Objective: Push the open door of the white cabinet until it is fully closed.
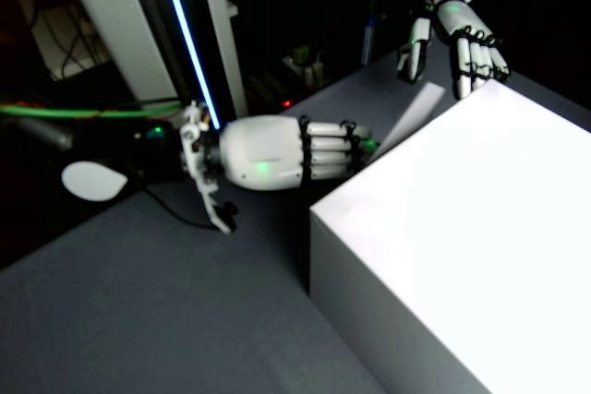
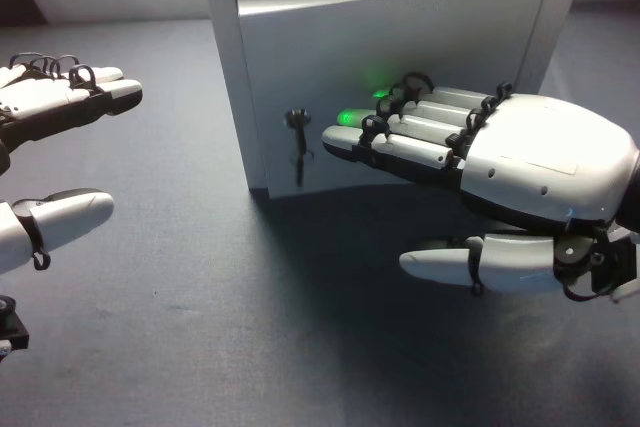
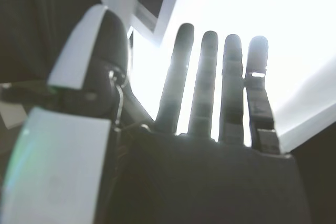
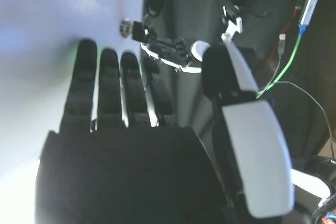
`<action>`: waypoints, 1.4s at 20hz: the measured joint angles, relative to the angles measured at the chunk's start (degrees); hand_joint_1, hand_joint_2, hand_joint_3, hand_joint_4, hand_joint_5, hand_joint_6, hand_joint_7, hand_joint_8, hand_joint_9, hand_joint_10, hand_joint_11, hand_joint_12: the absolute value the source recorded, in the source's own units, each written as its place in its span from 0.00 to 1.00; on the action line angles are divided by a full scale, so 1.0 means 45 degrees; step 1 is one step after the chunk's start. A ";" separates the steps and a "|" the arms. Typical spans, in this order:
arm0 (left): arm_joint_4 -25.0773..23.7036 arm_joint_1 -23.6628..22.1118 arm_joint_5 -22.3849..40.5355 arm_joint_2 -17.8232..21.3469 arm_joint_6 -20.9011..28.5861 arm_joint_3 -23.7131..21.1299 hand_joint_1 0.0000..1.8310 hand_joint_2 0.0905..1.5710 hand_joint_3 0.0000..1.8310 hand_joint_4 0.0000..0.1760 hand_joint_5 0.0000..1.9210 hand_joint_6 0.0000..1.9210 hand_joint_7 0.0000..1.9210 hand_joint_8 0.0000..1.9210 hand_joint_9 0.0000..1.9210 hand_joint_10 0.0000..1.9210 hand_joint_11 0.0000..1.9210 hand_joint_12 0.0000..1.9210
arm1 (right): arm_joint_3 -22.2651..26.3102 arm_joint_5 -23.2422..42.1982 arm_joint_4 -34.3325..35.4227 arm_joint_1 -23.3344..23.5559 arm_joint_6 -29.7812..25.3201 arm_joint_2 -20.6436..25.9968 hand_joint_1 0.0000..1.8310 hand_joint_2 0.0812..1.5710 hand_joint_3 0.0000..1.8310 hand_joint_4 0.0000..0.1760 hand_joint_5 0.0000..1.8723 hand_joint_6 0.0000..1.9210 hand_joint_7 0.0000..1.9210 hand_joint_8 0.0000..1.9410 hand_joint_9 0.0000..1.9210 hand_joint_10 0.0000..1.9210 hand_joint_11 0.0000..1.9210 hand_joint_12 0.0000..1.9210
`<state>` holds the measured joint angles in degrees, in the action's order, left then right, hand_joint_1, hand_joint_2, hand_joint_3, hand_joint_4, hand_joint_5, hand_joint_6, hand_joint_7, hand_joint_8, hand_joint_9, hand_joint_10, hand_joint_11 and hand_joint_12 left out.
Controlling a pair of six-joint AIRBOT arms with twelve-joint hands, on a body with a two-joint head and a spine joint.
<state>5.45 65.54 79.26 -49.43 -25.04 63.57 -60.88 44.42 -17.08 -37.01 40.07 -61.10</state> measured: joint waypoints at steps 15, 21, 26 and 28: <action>0.0355 0.0287 0.0306 -0.0024 0.0005 -0.0019 0.23 0.85 0.00 0.00 0.18 0.00 0.12 0.00 0.11 0.00 0.00 0.44 | 0.0899 0.1088 -0.0704 -0.0131 -0.0792 0.0646 0.17 0.82 0.00 0.00 0.08 0.01 0.16 0.01 0.18 0.03 0.00 0.68; 0.0554 0.0597 0.0782 -0.0019 0.0000 -0.0175 0.25 0.84 0.00 0.00 0.17 0.00 0.14 0.00 0.14 0.00 0.00 0.46 | 0.1817 0.2414 -0.0529 -0.1273 -0.0937 0.2312 0.07 0.87 0.00 0.00 0.05 0.00 0.06 0.00 0.04 0.00 0.00 0.52; 0.0665 0.0646 0.1141 0.0015 -0.0063 -0.0204 0.21 0.84 0.00 0.00 0.12 0.00 0.12 0.00 0.11 0.00 0.00 0.40 | 0.2404 0.3643 0.1107 -0.2356 -0.0034 0.3711 0.01 0.84 0.00 0.00 0.00 0.00 0.00 0.00 0.00 0.00 0.00 0.01; 0.0811 0.0646 0.1263 0.0015 -0.0092 -0.0204 0.21 0.82 0.00 0.10 0.07 0.00 0.07 0.00 0.06 0.00 0.00 0.25 | 0.2793 0.4177 0.1914 -0.2953 0.0602 0.4158 0.07 0.81 0.00 0.00 0.00 0.00 0.00 0.00 0.00 0.00 0.00 0.00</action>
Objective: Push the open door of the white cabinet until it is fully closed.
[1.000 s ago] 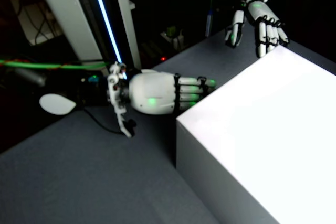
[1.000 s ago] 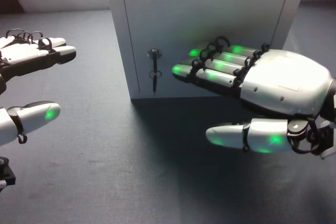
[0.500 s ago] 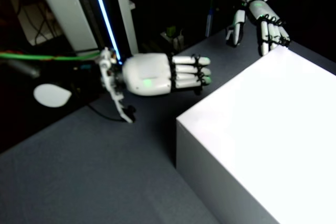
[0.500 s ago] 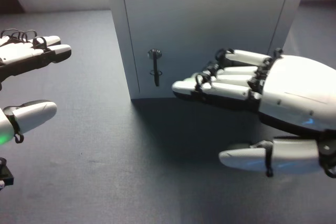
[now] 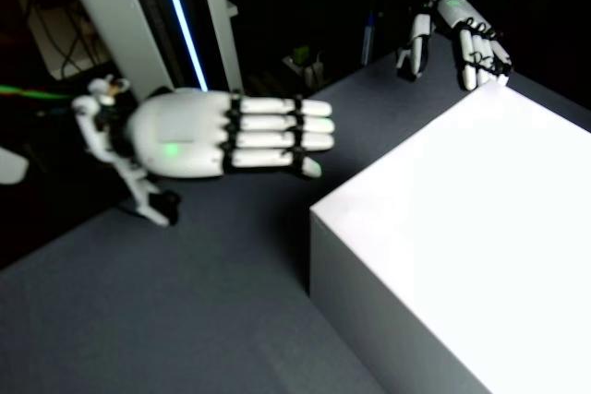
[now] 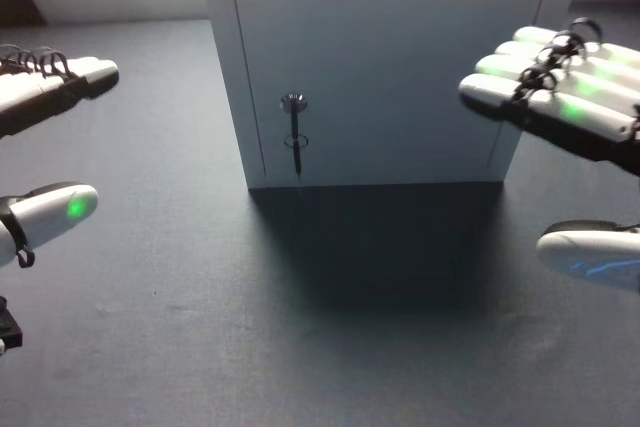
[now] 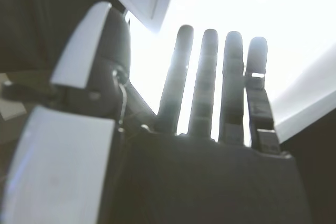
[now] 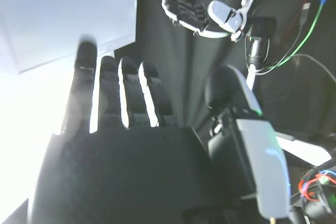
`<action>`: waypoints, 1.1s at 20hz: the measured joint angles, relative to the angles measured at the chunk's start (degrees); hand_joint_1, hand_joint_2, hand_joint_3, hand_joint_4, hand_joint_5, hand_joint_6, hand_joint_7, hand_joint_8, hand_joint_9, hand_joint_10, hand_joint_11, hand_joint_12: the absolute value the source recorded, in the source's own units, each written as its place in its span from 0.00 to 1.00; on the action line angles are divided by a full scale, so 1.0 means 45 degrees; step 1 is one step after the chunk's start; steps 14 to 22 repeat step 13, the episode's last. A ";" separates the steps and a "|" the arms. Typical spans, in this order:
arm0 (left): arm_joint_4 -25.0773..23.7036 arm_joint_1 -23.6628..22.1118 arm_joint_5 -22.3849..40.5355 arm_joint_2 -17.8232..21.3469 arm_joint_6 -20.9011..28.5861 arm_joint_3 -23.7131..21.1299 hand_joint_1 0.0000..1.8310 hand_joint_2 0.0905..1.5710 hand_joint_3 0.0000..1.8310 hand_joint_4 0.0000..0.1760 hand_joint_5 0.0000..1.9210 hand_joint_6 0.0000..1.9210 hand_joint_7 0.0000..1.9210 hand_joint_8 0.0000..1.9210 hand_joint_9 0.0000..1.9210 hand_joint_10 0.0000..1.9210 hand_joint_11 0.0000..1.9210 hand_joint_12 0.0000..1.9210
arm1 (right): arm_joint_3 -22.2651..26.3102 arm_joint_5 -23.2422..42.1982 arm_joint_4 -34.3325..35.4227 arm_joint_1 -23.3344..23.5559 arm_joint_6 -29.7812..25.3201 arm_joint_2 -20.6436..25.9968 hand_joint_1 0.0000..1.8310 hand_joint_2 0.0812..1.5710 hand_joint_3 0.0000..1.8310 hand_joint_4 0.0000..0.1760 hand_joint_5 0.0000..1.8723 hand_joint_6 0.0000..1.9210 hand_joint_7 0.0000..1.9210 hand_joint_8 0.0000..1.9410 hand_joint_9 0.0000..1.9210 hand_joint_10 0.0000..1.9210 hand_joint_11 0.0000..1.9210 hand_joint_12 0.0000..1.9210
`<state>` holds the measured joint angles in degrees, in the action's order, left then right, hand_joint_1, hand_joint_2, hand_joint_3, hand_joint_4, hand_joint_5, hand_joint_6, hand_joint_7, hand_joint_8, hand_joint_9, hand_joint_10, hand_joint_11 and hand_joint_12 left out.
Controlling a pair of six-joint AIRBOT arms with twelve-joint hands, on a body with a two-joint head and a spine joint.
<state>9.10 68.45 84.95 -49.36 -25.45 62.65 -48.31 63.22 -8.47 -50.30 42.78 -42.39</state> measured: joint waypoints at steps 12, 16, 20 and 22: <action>0.0806 0.0262 0.1098 0.0238 -0.0651 -0.0369 0.08 0.73 0.00 0.10 0.00 0.00 0.00 0.00 0.00 0.00 0.00 0.00 | 0.1200 0.6159 0.5897 -0.5493 0.1904 0.1904 0.10 0.76 0.00 0.37 0.00 0.00 0.00 0.00 0.00 0.00 0.00 0.00; 0.0850 0.0262 0.1185 0.0238 -0.0690 -0.0369 0.08 0.73 0.00 0.10 0.00 0.00 0.00 0.00 0.00 0.00 0.00 0.00 | 0.1229 0.6319 0.6067 -0.5532 0.1904 0.1943 0.10 0.76 0.00 0.37 0.00 0.00 0.00 0.00 0.00 0.00 0.00 0.00; 0.0850 0.0262 0.1185 0.0238 -0.0690 -0.0369 0.08 0.73 0.00 0.10 0.00 0.00 0.00 0.00 0.00 0.00 0.00 0.00 | 0.1229 0.6319 0.6067 -0.5532 0.1904 0.1943 0.10 0.76 0.00 0.37 0.00 0.00 0.00 0.00 0.00 0.00 0.00 0.00; 0.0850 0.0262 0.1185 0.0238 -0.0690 -0.0369 0.08 0.73 0.00 0.10 0.00 0.00 0.00 0.00 0.00 0.00 0.00 0.00 | 0.1229 0.6319 0.6067 -0.5532 0.1904 0.1943 0.10 0.76 0.00 0.37 0.00 0.00 0.00 0.00 0.00 0.00 0.00 0.00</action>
